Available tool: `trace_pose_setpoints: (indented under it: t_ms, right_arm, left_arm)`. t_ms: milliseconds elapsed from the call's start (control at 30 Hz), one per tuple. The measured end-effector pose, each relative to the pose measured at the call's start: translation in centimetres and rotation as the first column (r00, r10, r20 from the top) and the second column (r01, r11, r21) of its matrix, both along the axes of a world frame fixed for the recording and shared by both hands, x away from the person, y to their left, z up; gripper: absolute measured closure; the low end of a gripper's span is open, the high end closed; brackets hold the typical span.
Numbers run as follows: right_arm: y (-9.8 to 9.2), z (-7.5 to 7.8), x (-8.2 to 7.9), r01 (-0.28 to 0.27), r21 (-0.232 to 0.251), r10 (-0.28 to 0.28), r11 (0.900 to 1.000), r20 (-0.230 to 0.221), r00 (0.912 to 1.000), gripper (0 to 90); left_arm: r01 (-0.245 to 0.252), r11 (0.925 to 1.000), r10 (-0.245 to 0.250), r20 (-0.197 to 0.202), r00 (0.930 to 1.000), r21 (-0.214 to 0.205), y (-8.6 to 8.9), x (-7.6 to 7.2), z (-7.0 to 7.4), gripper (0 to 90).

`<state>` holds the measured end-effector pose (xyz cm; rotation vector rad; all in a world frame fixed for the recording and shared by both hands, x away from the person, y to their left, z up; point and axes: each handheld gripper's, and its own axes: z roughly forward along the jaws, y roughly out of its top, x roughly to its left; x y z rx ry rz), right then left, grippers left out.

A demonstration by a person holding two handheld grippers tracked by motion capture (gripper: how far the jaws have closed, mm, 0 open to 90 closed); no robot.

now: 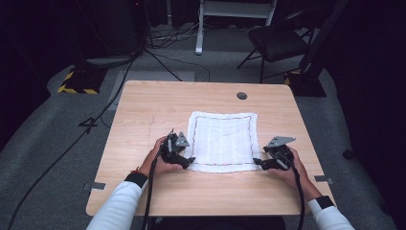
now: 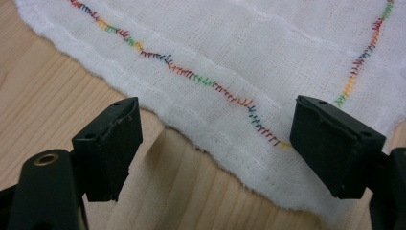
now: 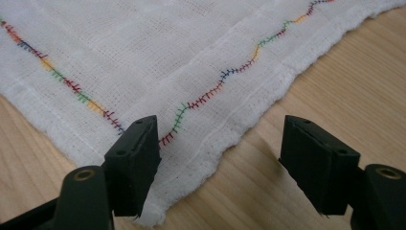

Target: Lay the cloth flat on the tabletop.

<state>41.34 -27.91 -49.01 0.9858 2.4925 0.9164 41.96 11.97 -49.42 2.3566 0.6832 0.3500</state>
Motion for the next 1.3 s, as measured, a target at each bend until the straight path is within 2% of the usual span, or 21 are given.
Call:
trace_pose_setpoints:
  t_ms: [33, 133, 167, 300, 400, 533, 900, 1000, 1133, 1200, 1300]
  right_arm:
    - [-0.1, 0.0, -0.2, 0.0, -0.001, 0.0, 1.0, 0.004, 1.0, 29.8]
    - [-0.4, 0.0, -0.7, 0.001, -0.002, -0.001, 1.0, 0.013, 0.9999, 29.7]
    - [-0.6, -0.1, -1.2, 0.006, 0.004, -0.006, 1.0, 0.024, 0.9997, 29.7]
    - [-1.0, -0.1, -2.1, 0.008, -0.013, -0.008, 0.9999, 0.043, 0.999, 30.1]
    - [-1.3, -0.2, -2.7, 0.025, 0.002, -0.025, 0.9997, 0.053, 0.9983, 30.5]
    - [-1.5, -0.3, -3.4, 0.036, 0.008, -0.036, 0.9993, 0.064, 0.9973, 31.4]
    - [-1.9, -0.3, -4.7, 0.043, 0.002, -0.043, 0.9991, 0.069, 0.9967, 31.8]
    - [-2.0, -0.2, -5.2, 0.029, 0.002, -0.029, 0.9996, 0.061, 0.9977, 35.2]
    - [-1.9, 0.0, -5.8, 0.011, -0.027, -0.009, 0.9996, 0.069, 0.9976, 34.9]
    - [-1.9, 0.1, -5.8, 0.01, -0.035, -0.008, 0.9993, 0.064, 0.9979, 34.3]
    - [-1.8, 0.3, -5.6, 0.005, -0.056, -0.002, 0.9984, 0.063, 0.998, 33.3]
  left_arm:
    - [0.001, 1.0, -0.001, 0.008, 1.0, 0.0, 0.0, -0.4, 0.0, 19.4]
    - [0.001, 1.0, -0.001, -0.005, 1.0, 0.002, 0.0, -0.7, 0.0, 19.2]
    - [-0.002, 1.0, 0.002, 0.013, 0.9999, 0.004, -0.2, -1.1, 0.0, 19.5]
    - [0.004, 1.0, -0.004, 0.021, 0.9998, 0.005, -0.5, -1.9, -0.1, 19.9]
    - [0.002, 0.9996, -0.003, -0.037, 0.9993, -0.03, -0.4, -2.3, -0.2, 19.8]
    - [0.006, 0.9988, -0.009, -0.059, 0.9982, -0.049, -0.2, -2.8, -0.3, 19.6]
    - [0.022, 0.9988, -0.025, -0.058, 0.998, -0.043, -0.6, -4.5, -0.3, 19.7]
    - [0.022, 0.9994, -0.024, -0.056, 0.9982, -0.025, -0.8, -5.1, -0.1, 19.4]
    - [0.026, 0.9996, -0.026, -0.035, 0.999, 0.004, -0.5, -6.0, 0.2, 19.0]
    - [0.018, 0.9998, -0.018, -0.043, 0.9989, -0.003, -0.2, -6.2, 0.5, 19.0]
    - [0.011, 0.9996, -0.012, -0.029, 0.9995, -0.026, 0.2, -6.4, 1.0, 19.0]
